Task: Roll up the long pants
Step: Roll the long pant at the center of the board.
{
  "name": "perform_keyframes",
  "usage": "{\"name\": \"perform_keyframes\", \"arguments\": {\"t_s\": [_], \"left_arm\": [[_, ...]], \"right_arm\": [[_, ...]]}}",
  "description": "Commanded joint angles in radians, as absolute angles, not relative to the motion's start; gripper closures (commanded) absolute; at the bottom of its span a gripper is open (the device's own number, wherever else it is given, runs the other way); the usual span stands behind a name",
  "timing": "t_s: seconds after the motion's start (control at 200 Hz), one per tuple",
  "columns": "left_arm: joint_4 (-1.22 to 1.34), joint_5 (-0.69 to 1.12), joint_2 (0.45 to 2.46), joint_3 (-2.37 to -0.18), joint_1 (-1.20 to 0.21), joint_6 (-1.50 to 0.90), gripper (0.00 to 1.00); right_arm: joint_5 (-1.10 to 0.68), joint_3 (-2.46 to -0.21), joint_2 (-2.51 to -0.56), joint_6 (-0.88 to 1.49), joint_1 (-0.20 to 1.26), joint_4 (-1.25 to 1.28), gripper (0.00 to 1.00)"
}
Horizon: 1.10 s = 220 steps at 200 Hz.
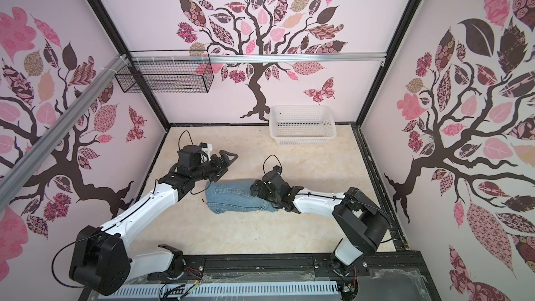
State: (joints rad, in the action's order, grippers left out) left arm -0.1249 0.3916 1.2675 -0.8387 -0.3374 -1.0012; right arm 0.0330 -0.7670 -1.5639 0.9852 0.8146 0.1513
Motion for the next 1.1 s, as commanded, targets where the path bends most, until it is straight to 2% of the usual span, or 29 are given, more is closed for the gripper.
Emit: {"name": "perform_keyframes", "arguments": {"t_s": [0.0,0.425,0.62,0.745,0.825,0.99,1.095], "left_arm": [[-0.087,0.364,1.268,-0.81,-0.339,-1.017,0.03],[-0.052,0.339,1.287,-0.779,-0.339,-1.026,0.02],[-0.055,0.339,1.286,-0.778,-0.339,-1.023,0.02],[-0.054,0.339,1.288,-0.781,-0.339,-1.02,0.02],[-0.059,0.341,1.291,-0.787,-0.339,-1.017,0.02],[-0.056,0.348,1.31,-0.796,-0.338,-1.021,0.02],[-0.04,0.358,1.323,-0.795,-0.338,-1.03,0.02]], "right_arm": [[0.129,-0.735,-1.508,0.977,0.807,0.1,0.01],[0.272,-0.771,-1.346,0.759,0.792,-0.022,0.01],[0.303,-0.814,-1.271,0.437,0.807,-0.099,0.01],[0.316,-0.829,-1.215,0.187,0.868,-0.125,0.0],[0.368,-0.86,-1.215,0.035,0.956,-0.163,0.0],[0.518,-0.941,-1.325,-0.211,1.13,-0.275,0.0],[0.649,-0.946,-1.409,-0.337,1.203,-0.248,0.01]]}}
